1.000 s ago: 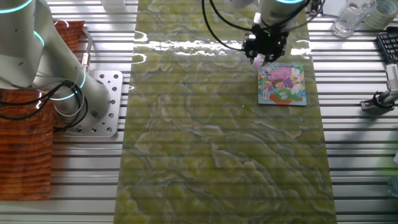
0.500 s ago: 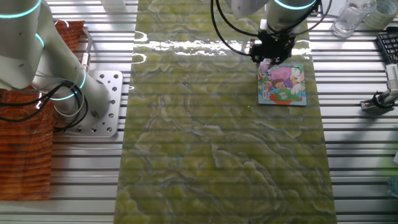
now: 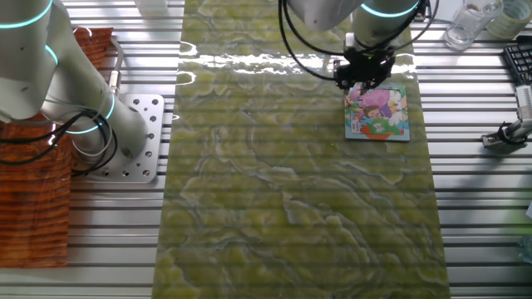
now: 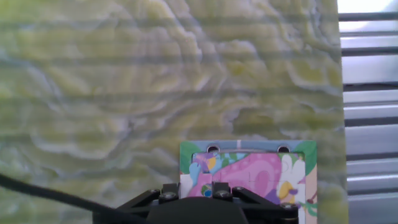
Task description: Assemble one piece of a puzzle
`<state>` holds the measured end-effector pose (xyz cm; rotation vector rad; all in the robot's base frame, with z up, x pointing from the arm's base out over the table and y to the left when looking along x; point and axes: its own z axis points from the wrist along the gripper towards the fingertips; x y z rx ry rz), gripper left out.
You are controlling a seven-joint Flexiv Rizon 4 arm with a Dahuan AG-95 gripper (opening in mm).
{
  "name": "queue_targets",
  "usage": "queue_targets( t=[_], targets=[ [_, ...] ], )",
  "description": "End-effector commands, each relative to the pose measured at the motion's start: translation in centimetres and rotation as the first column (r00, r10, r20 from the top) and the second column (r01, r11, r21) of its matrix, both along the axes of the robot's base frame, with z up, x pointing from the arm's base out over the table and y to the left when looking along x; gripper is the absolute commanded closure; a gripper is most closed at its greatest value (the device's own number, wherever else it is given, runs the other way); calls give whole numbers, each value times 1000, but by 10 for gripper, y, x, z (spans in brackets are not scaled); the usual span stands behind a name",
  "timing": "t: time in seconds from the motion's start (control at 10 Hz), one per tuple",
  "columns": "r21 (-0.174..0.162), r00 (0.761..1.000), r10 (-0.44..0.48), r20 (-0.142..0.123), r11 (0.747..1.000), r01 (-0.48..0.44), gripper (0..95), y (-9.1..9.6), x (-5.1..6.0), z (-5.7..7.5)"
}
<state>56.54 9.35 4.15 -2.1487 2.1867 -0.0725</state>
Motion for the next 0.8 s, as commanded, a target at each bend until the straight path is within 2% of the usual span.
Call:
queue_targets(
  t=[0.1, 0.3, 0.5, 0.7, 0.8],
  targets=[
    [8, 996, -64, -55, 998, 64, 950, 1, -1, 1],
    [39, 991, -99, -85, 994, 103, 950, 1, -1, 1],
    [24, 988, -91, -123, 995, 95, 950, 1, -1, 1],
    [11, 990, -66, -123, 998, 68, 950, 1, -1, 1],
    [-18, 994, -33, -103, 999, 31, 950, 1, -1, 1]
  ],
)
